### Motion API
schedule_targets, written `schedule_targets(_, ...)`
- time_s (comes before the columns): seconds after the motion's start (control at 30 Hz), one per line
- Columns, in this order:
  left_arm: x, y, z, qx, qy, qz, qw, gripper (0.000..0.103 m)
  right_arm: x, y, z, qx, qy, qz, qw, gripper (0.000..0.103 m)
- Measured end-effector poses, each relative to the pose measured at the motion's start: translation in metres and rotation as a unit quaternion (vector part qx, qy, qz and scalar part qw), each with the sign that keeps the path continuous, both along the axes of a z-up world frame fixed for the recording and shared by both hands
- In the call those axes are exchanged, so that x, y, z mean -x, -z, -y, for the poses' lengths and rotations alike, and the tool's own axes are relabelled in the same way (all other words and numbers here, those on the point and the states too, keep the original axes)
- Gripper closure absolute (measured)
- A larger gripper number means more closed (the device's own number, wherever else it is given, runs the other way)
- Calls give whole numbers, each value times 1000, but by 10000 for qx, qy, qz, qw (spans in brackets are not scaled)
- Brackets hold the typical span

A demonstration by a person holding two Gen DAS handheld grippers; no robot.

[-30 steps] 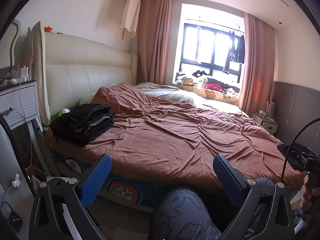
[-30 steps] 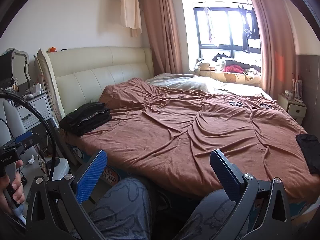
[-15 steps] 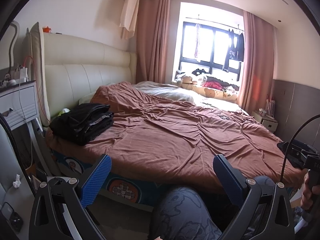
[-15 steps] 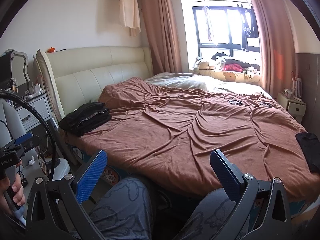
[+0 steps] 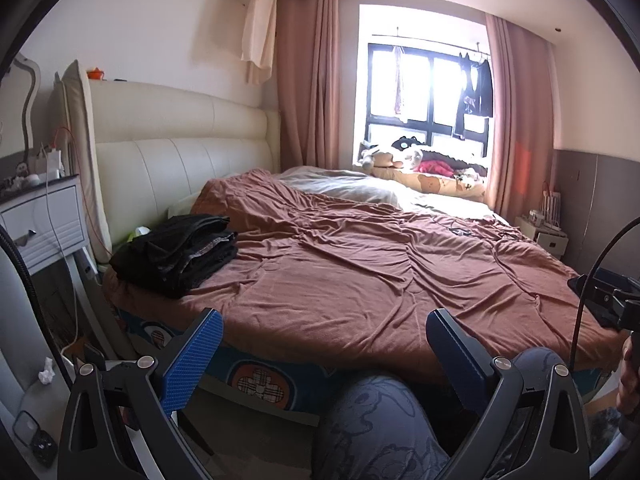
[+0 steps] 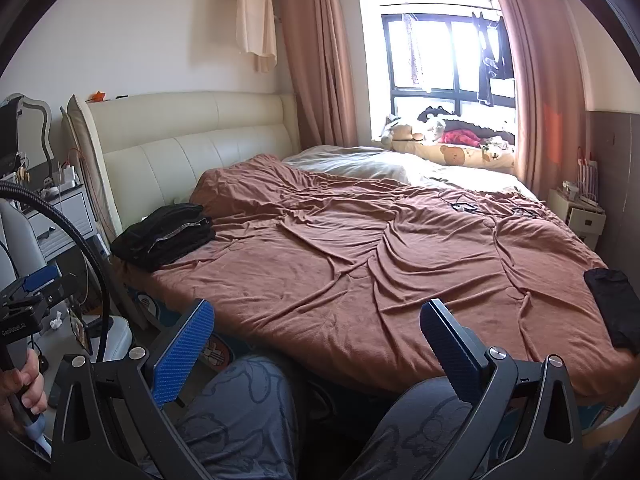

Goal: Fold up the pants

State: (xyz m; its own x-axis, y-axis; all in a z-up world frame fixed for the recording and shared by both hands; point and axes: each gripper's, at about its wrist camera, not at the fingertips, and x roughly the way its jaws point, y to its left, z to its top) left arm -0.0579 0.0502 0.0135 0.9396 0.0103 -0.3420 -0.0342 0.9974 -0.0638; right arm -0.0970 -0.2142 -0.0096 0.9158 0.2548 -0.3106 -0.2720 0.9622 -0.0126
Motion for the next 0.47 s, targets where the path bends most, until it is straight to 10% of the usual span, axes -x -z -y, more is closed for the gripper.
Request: schedule_targets(0.47, 17, -6, 2, -31, 119, 115, 9999, 1, 9, -3, 1, 37, 42, 67, 10000, 0)
